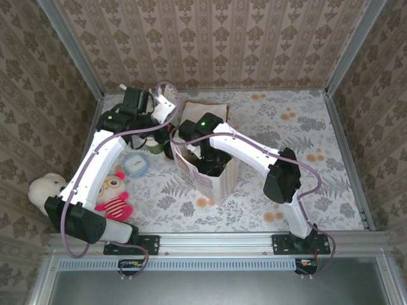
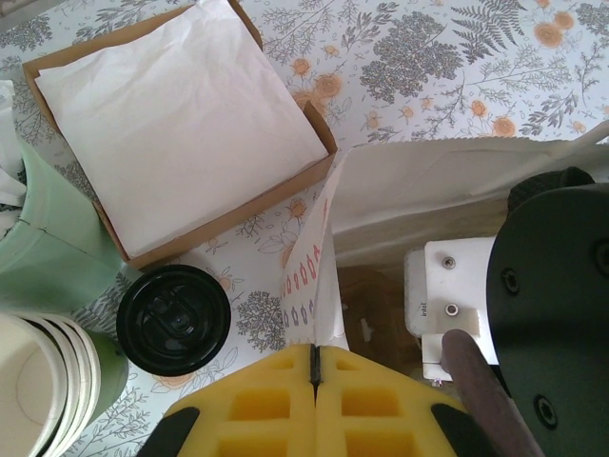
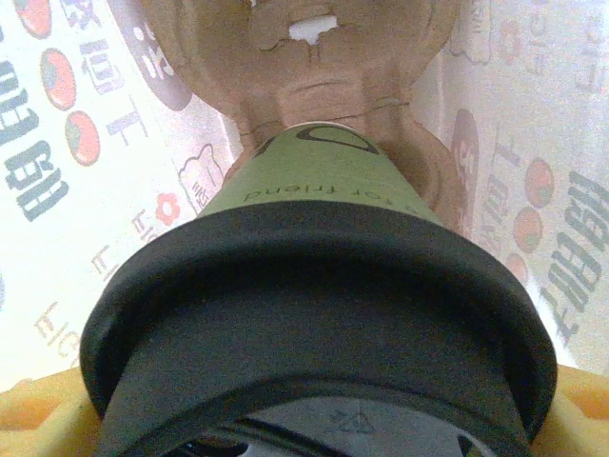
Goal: Pack the takeout coffee
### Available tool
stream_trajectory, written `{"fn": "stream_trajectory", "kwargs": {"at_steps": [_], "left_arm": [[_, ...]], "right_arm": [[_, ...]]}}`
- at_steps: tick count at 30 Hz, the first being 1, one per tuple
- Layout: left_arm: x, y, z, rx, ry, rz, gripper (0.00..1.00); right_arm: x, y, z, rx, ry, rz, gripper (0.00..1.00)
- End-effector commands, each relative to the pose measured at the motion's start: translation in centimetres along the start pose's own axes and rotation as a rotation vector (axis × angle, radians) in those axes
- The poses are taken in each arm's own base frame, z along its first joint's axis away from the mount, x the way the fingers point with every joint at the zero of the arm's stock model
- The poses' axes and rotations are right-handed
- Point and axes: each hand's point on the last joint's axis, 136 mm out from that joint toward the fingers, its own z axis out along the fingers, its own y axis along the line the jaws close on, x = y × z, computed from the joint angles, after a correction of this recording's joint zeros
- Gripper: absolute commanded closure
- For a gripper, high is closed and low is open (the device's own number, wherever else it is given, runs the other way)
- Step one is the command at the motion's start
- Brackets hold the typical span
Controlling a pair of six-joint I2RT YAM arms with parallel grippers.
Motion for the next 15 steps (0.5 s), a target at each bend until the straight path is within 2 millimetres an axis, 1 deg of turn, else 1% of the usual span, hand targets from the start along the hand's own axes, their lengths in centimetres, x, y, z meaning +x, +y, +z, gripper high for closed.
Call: {"fn": "stream_trajectory", "kwargs": {"at_steps": [1, 3, 7, 13, 15], "left_arm": [[0.0, -0.5, -0.4, 0.007, -0.013, 0.006, 1.00], [0.0, -0.5, -0.5, 0.001, -0.014, 0.008, 1.00], [-0.2, -0.3, -0.5, -0.012, -0.024, 0.010, 1.00], [-0.3, -0.9, -0.3, 0.015, -0.034, 0.018, 1.00], [-0.3, -1.0, -0.2, 0.020, -0.034, 0.016, 1.00]], "right_arm": [[1.2, -1.0, 1.0, 0.048, 0.065, 0.010, 0.47], [1.3, -1.0, 0.9, 0.047, 0.069, 0.016, 0.47], [1.2, -0.6, -0.3, 0.037, 0.053, 0.031, 0.48], [-0.3, 0.6, -2.0, 0.000, 0.003, 0.039, 0.48], [-0.6, 0.5, -2.3, 0.011, 0.012, 0.038, 0.48]]}}
